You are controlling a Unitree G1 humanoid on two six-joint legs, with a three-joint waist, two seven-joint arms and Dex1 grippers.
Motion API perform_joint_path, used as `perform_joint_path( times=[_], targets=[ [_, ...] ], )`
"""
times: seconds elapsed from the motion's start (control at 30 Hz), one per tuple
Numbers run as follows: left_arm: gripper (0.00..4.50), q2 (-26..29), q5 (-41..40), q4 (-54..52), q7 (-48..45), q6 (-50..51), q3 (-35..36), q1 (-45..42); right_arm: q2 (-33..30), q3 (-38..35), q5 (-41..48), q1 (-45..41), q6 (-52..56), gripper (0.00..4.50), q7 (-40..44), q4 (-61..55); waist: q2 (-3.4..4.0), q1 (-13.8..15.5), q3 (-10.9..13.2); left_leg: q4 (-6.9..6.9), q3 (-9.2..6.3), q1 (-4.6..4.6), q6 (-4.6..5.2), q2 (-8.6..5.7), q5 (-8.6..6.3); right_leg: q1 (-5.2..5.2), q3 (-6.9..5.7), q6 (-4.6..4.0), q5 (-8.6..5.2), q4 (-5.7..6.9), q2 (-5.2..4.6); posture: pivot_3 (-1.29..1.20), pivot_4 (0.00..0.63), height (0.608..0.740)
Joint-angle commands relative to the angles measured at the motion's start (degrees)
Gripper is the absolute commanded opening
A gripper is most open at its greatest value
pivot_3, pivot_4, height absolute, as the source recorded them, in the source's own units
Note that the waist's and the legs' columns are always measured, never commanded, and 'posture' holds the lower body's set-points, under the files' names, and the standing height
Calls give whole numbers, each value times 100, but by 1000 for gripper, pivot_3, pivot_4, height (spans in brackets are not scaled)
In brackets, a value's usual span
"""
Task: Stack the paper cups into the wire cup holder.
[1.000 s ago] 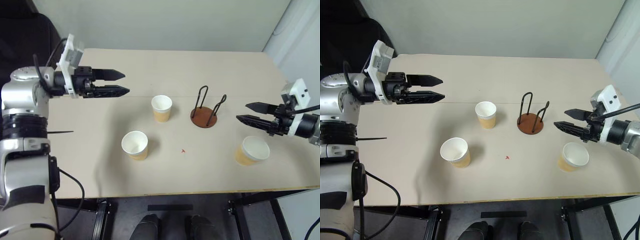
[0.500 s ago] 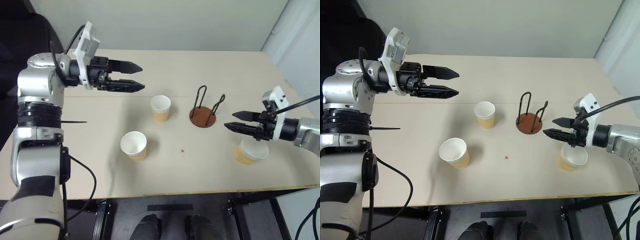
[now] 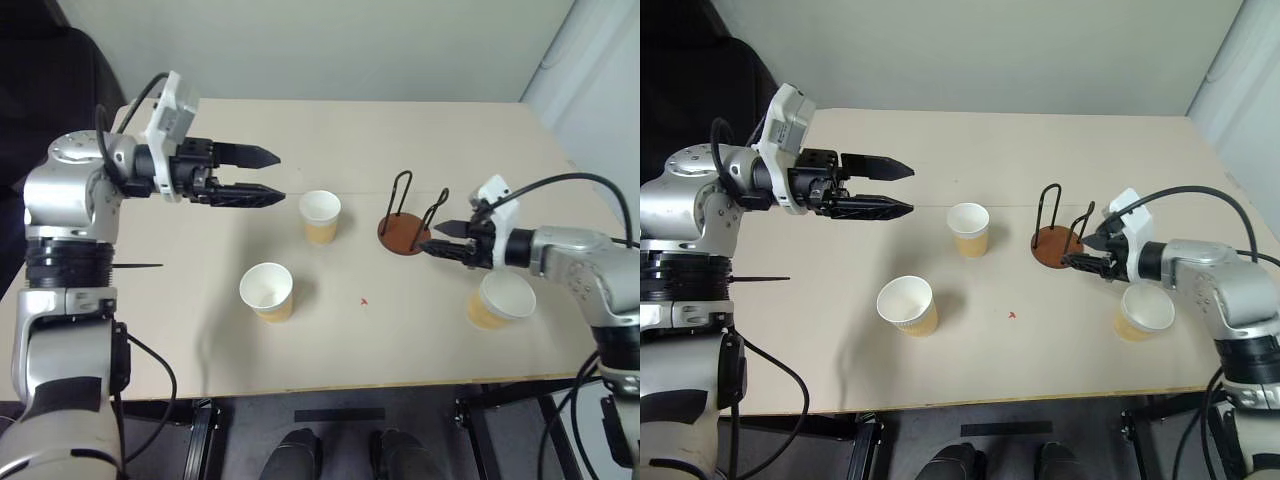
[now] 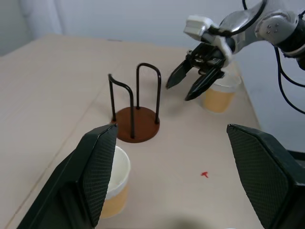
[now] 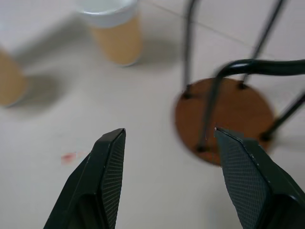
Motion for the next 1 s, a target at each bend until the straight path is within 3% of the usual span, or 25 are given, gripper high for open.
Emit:
perform_joint_path(
  times=[0.03,0.33,0.93,1.0],
  targets=[
    [3923,146,-125,-204,93,24,207,-8,92,64,-351,-222,-281,2981,-57,209,0,1,0,-2,0,-1,0,0,0,-1,-1,0,0,-1,0,0,150,740],
    [3923,218,-139,-157,103,6,152,-24,373,194,-946,-526,-599,2981,-96,685,0,-5,0,-5,0,-1,-1,0,0,-2,0,0,0,-4,-1,0,150,740],
    [3923,182,-69,0,18,-64,41,-114,569,-233,-368,-983,392,2981,69,233,1,-11,0,-10,0,-5,-3,-1,1,-6,0,-1,0,-10,0,0,150,740],
    [3981,175,-63,23,22,-78,36,-131,626,-247,-380,-952,402,2573,-10,220,1,-11,0,-10,0,-5,-3,-1,1,-6,0,-1,0,-9,0,0,150,740]
  ],
)
